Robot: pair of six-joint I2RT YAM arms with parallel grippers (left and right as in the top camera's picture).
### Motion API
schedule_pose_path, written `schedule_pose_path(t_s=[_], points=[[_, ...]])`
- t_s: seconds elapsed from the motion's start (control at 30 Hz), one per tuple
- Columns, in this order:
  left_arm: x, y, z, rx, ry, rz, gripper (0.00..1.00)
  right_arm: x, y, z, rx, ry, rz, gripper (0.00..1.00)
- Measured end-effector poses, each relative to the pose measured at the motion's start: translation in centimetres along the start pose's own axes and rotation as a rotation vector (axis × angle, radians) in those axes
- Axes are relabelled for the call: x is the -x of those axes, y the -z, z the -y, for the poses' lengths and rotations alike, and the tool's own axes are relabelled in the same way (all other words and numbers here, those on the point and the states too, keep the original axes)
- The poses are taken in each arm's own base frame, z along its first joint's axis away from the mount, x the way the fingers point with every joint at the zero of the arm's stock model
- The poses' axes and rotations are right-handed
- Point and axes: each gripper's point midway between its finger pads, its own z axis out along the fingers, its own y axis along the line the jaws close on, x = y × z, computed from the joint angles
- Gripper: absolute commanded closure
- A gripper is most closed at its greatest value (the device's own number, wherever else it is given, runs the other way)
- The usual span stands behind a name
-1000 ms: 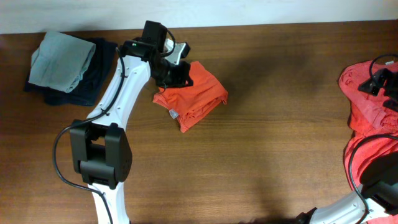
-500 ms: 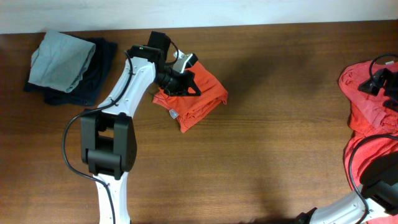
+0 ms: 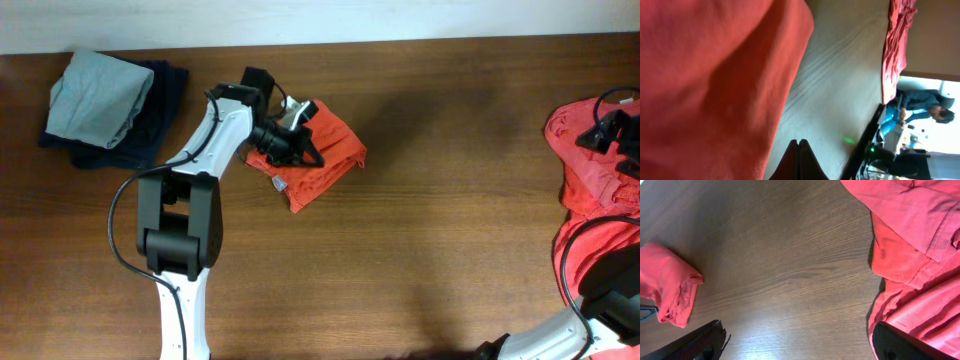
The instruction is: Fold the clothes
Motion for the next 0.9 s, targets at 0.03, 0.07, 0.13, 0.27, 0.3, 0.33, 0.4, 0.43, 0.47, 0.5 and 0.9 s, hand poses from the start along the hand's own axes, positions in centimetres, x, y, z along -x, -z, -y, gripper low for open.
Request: schedule_pose_path(t_s=[0.03,0.07,0.13,0.27,0.3,0.33,0.4,0.43,0.47,0.5,0.9], points=[[-0.3,-0.2,-0.2,-0.003,0.005,-0.006,0.99,0.0,0.0,0.0,0.0,0.001,0.0,0.01],[-0.6,-0.4,-0.4,-0.005,0.011,-0.013,0.99,0.0,0.0,0.0,0.0,0.0,0.0,0.01],[-1.1,-0.9,-0.9,-0.009,0.018,-0.02,0.99,0.0,0.0,0.0,0.0,0.0,0.0,0.01],[-1.6,-1.8,-1.7,-0.016,0.013,-0.021,0.99,0.0,0.0,0.0,0.0,0.001,0.0,0.01],[-1.7,-2.0,-1.9,-0.021,0.011,-0.019,0.99,0.0,0.0,0.0,0.0,0.001,0.0,0.01],[-1.7,-2.1,-1.9,-0.028,0.007,-0.015,0.99,0.0,0.0,0.0,0.0,0.0,0.0,0.01],[-1.7,-2.4,-1.9,-0.048,0.001,-0.009,0.99,0.0,0.0,0.0,0.0,0.001,0.0,0.01],[-1.8,-2.5,-1.9,-0.055,0.0,-0.007,0.99,0.0,0.0,0.0,0.0,0.0,0.0,0.01],[-1.8,-2.6,-1.9,-0.061,-0.003,-0.004,0.99,0.0,0.0,0.0,0.0,0.0,0.0,0.01],[-1.7,-2.7,-2.0,-0.066,-0.005,0.0,0.99,0.0,0.0,0.0,0.0,0.0,0.0,0.01],[-3.0,-5.5,-4.5,-0.113,0.097,0.007,0.99,0.0,0.0,0.0,0.0,0.0,0.0,0.01]])
